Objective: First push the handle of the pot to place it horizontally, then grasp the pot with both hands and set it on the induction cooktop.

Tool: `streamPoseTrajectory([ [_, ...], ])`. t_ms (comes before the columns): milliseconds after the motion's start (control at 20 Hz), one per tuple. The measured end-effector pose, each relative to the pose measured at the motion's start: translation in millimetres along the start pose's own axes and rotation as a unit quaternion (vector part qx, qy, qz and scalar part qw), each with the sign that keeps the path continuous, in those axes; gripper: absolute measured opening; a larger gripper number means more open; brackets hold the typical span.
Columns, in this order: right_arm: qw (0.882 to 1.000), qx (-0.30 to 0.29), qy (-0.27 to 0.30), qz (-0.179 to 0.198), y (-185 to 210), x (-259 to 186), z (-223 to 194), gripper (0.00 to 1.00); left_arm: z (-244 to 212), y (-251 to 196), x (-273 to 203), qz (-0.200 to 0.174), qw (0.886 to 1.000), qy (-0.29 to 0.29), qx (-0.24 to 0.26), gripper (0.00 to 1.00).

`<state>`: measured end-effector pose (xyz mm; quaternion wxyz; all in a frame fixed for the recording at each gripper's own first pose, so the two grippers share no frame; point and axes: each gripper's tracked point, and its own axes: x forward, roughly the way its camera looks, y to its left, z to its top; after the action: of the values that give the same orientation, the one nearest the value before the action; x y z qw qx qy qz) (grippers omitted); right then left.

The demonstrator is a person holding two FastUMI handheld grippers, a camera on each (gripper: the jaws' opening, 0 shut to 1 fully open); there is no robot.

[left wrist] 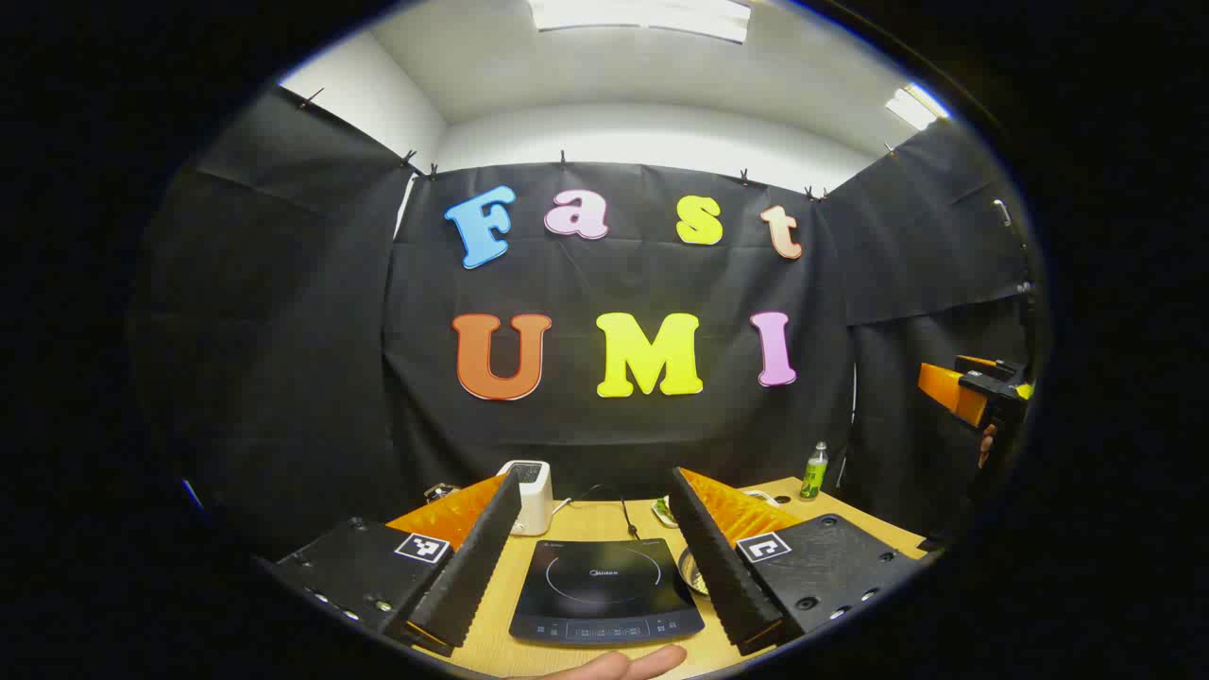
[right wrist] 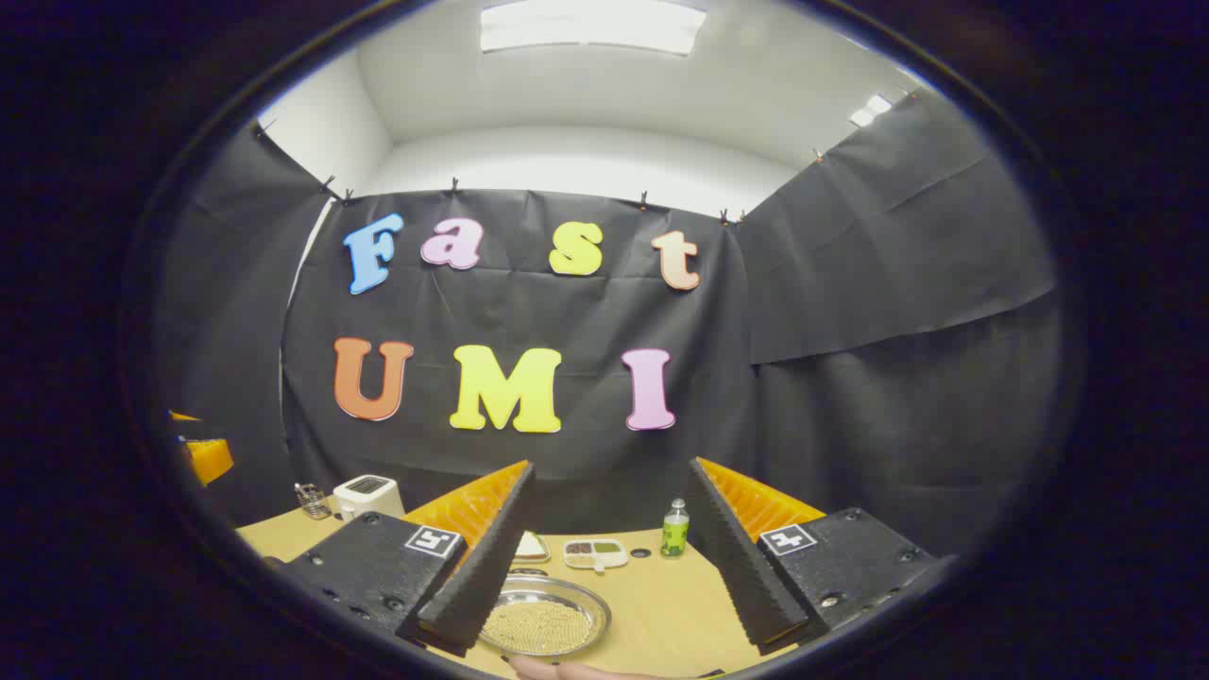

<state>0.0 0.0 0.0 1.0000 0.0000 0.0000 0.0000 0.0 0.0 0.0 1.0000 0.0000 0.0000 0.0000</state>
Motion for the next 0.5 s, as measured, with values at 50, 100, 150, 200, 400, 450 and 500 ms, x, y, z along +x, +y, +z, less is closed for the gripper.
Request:
streamPoseTrajectory([
  [50, 1.0, 0.0, -0.001, 0.002, -1, -1, 0, 0.96, -1, -3, -1, -0.006, 1.0, 0.002, -0.002, 0.94],
  [100, 1.0, 0.0, 0.0, 0.005, 0, -2, 0, 1.0, -2, -5, -3, -0.011, 1.0, 0.005, -0.005, 0.94],
  [150, 1.0, -0.001, 0.003, 0.008, 2, -3, -3, 1.0, -2, -4, -5, -0.014, 1.0, 0.006, -0.008, 0.95],
  [200, 1.0, -0.002, 0.005, 0.01, 3, -5, -4, 1.0, -1, -3, -6, -0.014, 1.0, 0.005, -0.008, 0.95],
  [400, 1.0, -0.005, 0.014, 0.024, 12, -7, -10, 1.0, 1, -7, -11, -0.025, 1.0, 0.0, -0.004, 0.95],
  [450, 1.0, -0.008, 0.015, 0.025, 13, -7, -12, 1.0, 1, -9, -13, -0.03, 1.0, -0.001, -0.003, 0.95],
  [500, 1.0, -0.009, 0.014, 0.024, 14, -7, -12, 1.0, 0, -10, -13, -0.033, 0.999, 0.0, -0.001, 0.94],
])
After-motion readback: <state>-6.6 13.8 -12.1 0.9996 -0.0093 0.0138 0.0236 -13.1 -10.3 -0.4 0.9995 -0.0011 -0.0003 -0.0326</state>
